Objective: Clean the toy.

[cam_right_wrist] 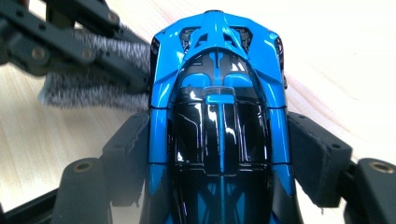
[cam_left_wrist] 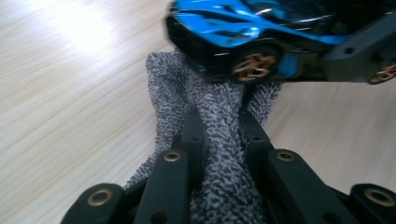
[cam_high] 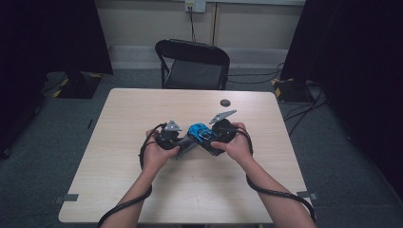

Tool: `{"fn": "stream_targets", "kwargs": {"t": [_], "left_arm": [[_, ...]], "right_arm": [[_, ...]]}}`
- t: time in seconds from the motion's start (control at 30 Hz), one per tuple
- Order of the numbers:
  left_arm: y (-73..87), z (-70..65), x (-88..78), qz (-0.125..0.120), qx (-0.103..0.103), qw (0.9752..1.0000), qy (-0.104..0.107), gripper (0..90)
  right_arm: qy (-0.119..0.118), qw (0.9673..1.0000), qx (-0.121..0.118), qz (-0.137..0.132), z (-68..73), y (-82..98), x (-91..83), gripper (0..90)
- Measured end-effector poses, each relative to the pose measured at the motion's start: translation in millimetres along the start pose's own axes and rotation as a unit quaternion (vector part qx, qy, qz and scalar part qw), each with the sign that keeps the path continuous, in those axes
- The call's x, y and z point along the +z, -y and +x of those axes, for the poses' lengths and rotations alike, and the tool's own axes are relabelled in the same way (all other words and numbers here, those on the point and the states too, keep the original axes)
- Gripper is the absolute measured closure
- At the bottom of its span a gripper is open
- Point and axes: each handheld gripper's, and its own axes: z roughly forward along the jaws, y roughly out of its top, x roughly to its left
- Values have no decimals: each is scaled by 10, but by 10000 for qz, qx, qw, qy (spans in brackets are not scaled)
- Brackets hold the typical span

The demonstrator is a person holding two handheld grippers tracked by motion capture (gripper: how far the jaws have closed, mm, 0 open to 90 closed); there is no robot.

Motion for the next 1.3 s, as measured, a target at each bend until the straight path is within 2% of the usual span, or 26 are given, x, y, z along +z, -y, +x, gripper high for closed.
{"fn": "stream_targets", "kwargs": {"t": [0.5,0.67,0.77,0.87,1.1,1.17,1.2,1.23,1.3], "left_arm": [[7,-238,144,30,133,9994,331,765],[8,-332,196,83,220,9985,495,765],[7,-356,201,84,259,9982,532,765],[25,-382,214,102,308,9973,654,765],[52,-379,187,222,414,9970,609,765],[46,-308,133,182,341,9979,510,765],[40,-236,85,178,302,9987,374,765],[40,-236,85,178,302,9987,374,765],[49,-125,31,223,222,9993,194,765]], "right_arm": [[124,9998,175,-1,-70,-64,54,289],[155,9996,233,18,-65,-102,99,289],[148,9996,249,24,-72,-117,106,289],[188,9993,319,-23,-100,-141,103,289],[198,9991,362,-78,-133,-158,56,289],[180,9991,381,-98,-132,-159,30,289],[180,9992,330,-105,-124,-155,6,289],[180,9992,330,-105,-124,-155,6,289],[176,9993,309,-101,-120,-148,-9,289]]}}
